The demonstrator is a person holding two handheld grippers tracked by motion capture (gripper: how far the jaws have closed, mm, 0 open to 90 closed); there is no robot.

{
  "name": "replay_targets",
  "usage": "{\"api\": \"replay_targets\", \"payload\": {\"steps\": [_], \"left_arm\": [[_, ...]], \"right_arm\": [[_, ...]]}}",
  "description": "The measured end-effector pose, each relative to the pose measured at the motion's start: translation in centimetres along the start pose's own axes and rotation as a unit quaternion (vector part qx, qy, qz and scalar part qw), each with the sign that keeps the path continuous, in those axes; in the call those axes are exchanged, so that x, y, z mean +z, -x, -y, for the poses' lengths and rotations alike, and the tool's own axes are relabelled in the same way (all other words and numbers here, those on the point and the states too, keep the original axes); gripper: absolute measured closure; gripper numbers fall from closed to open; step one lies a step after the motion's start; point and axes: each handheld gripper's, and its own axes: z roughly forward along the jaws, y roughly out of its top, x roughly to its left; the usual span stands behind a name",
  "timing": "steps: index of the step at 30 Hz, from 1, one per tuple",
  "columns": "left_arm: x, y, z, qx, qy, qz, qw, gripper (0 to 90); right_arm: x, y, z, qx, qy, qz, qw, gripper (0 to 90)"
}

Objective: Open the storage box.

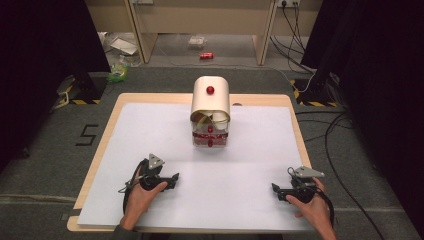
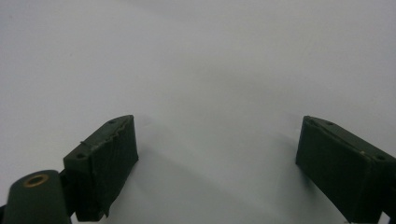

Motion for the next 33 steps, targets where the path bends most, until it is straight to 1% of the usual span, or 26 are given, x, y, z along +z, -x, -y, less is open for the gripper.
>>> {"api": "replay_targets", "payload": {"steps": [9,16,18,19,20,22,23,25,27,28,29,30,31,32,33], "left_arm": [[0.0,0.0,0.0,0.0,0.0,0.0,1.0,12.4],[-0.1,-0.2,0.0,-0.004,0.003,0.007,1.0,12.5],[-0.2,-0.2,0.0,-0.004,0.008,0.01,0.9999,13.3],[-0.2,-0.2,0.0,-0.001,0.01,0.014,0.9999,15.7],[-0.2,-0.2,0.0,0.004,0.014,0.016,0.9998,14.8],[-0.4,-0.2,0.0,0.027,0.023,0.012,0.9993,14.9],[-0.5,-0.2,0.0,0.031,0.027,0.013,0.9991,15.3],[-0.7,-0.1,-0.1,0.026,0.035,0.023,0.9988,15.3],[-0.9,-0.1,-0.2,0.025,0.04,0.03,0.9984,15.5],[-0.9,-0.1,-0.2,0.025,0.04,0.03,0.9984,15.6],[-1.0,0.1,-0.4,0.03,0.039,0.04,0.998,15.4],[-1.1,0.2,-0.5,0.034,0.042,0.039,0.9978,15.2],[-1.2,0.5,-0.6,0.04,0.046,0.044,0.9972,15.2],[-1.2,0.5,-0.6,0.04,0.046,0.044,0.9972,15.2],[-1.3,0.8,-0.8,0.048,0.049,0.051,0.9964,15.2]], "right_arm": [[0.0,0.0,0.0,0.001,-0.001,-0.001,1.0,12.7],[0.0,0.0,0.0,0.001,-0.001,-0.001,1.0,12.7],[0.0,0.0,0.0,0.001,-0.001,-0.001,1.0,12.6],[0.0,0.0,0.0,0.001,-0.001,-0.001,1.0,12.6],[0.0,0.0,0.0,0.001,-0.001,-0.001,1.0,12.6],[0.0,0.0,0.0,0.001,-0.001,-0.001,1.0,12.6],[0.0,0.0,0.0,0.001,-0.001,-0.001,1.0,12.6],[0.0,0.0,0.0,0.001,-0.001,-0.001,1.0,12.6],[0.0,0.0,0.0,0.001,-0.001,-0.001,1.0,12.6],[0.0,0.0,0.0,0.001,-0.001,-0.001,1.0,12.6],[0.0,0.0,0.0,0.001,-0.001,-0.001,1.0,12.6],[0.0,0.0,0.0,0.001,-0.001,-0.001,1.0,12.6],[0.0,0.0,0.0,0.001,-0.001,-0.001,1.0,12.6],[0.0,0.0,0.0,0.001,-0.001,-0.001,1.0,12.6],[0.0,0.0,0.0,0.001,-0.001,0.0,1.0,12.6]]}}
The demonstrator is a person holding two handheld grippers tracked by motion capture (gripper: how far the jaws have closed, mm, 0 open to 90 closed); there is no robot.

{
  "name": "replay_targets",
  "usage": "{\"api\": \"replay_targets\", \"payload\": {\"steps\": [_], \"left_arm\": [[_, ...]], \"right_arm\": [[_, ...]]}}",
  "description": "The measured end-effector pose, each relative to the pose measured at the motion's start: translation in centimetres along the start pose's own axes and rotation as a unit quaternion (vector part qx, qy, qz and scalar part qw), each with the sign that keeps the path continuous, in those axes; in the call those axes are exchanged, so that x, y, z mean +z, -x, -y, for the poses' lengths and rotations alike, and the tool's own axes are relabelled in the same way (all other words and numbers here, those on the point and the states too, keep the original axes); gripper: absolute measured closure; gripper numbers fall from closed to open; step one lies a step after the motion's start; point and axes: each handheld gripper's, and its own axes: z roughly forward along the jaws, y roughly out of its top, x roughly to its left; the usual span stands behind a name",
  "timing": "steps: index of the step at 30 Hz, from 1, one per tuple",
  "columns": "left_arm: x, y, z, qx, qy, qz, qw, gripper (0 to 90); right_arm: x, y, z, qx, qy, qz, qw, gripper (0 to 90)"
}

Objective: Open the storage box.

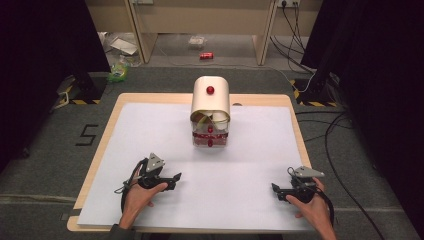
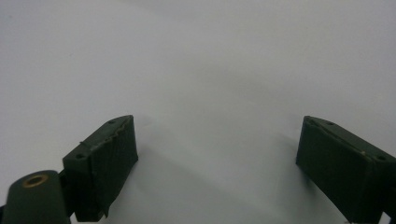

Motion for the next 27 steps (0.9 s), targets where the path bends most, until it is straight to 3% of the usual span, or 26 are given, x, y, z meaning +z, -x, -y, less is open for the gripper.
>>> {"api": "replay_targets", "payload": {"steps": [8,14,17,27], "left_arm": [[0.2,1.9,-1.5,0.022,0.025,0.029,0.999,15.5],[0.8,2.7,-2.2,0.035,0.05,0.034,0.9975,15.3],[0.9,3.0,-2.5,0.041,0.052,0.037,0.9971,15.3],[1.6,3.5,-3.9,0.04,0.07,0.045,0.9957,15.4]], "right_arm": [[0.0,0.0,0.0,0.0,0.0,0.0,1.0,12.6],[0.0,0.1,0.0,-0.004,0.001,0.0,1.0,12.4],[0.0,0.1,0.0,-0.003,0.001,0.0,1.0,12.4],[0.1,0.1,0.0,-0.003,0.001,-0.001,1.0,12.1]]}}
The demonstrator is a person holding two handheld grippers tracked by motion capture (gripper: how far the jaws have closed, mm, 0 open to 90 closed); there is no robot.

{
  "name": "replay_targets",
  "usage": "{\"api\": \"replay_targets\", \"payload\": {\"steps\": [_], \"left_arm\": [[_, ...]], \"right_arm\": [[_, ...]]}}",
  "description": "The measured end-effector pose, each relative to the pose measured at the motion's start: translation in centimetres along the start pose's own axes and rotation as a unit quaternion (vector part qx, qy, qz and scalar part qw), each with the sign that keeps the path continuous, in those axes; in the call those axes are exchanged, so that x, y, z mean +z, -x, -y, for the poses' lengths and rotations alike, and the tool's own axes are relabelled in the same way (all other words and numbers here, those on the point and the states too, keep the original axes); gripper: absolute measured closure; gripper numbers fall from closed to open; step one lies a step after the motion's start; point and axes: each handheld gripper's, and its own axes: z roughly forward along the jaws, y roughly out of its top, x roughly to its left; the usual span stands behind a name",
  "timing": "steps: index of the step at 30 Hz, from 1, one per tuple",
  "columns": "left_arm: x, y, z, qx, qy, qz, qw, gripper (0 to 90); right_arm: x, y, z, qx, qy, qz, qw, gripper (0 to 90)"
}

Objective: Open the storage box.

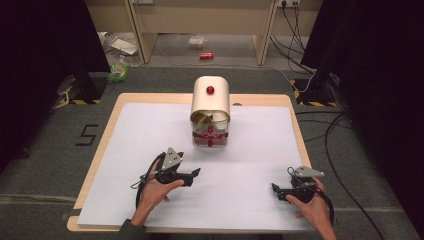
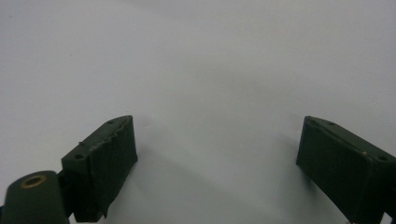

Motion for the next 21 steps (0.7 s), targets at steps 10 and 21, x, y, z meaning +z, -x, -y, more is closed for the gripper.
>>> {"api": "replay_targets", "payload": {"steps": [10,21], "left_arm": [[1.3,0.4,-1.2,0.022,0.004,-0.003,0.9998,15.3],[2.3,0.6,-1.7,0.039,0.014,-0.002,0.9992,15.3]], "right_arm": [[0.0,0.0,0.0,0.0,0.0,-0.001,1.0,11.8],[0.0,0.0,0.0,0.001,0.0,-0.002,1.0,11.5]]}}
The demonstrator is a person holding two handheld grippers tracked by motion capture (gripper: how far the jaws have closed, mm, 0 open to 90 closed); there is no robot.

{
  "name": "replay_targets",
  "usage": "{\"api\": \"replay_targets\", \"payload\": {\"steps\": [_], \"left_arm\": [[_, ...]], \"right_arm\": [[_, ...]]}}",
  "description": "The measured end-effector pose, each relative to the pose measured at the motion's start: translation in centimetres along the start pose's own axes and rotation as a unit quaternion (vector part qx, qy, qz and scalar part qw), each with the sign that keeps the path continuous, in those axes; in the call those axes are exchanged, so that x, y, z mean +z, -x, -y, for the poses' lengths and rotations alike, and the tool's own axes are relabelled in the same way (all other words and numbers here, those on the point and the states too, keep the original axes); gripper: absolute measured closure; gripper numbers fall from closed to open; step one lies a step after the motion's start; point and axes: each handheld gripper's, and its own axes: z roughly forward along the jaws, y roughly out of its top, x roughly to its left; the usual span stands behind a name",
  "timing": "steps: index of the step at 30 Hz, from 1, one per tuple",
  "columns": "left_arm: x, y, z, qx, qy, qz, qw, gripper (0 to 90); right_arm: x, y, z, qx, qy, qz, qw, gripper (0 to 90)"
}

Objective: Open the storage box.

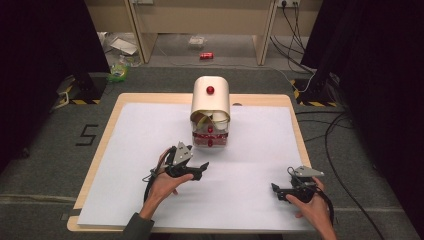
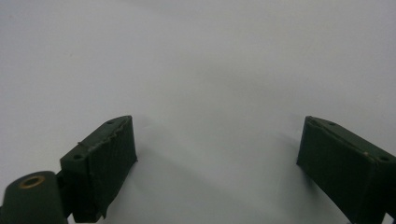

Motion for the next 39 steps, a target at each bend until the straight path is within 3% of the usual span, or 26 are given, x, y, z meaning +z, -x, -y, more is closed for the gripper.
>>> {"api": "replay_targets", "payload": {"steps": [6,14,22,28,34,39], "left_arm": [[0.6,0.1,0.0,0.01,0.009,0.0,0.9999,15.5],[1.1,0.1,-0.3,0.0,0.03,0.001,0.9996,15.3],[1.9,0.4,-1.1,0.016,0.032,0.005,0.9993,15.3],[2.5,0.5,-1.2,0.013,0.029,0.0,0.9995,15.7],[3.4,0.9,-1.2,-0.006,0.03,-0.007,0.9995,19.2],[3.8,1.1,-1.2,-0.005,0.025,-0.012,0.9996,19.3]], "right_arm": [[0.0,0.0,0.0,0.0,0.0,0.0,1.0,11.5],[0.0,0.0,0.0,-0.001,0.0,0.0,1.0,11.3],[0.0,0.0,0.0,-0.001,0.0,0.0,1.0,11.2],[0.0,0.0,0.0,-0.001,-0.001,-0.001,1.0,11.1],[0.0,0.0,0.0,-0.001,-0.001,-0.002,1.0,11.1],[0.0,0.0,0.0,-0.001,-0.001,-0.002,1.0,11.0]]}}
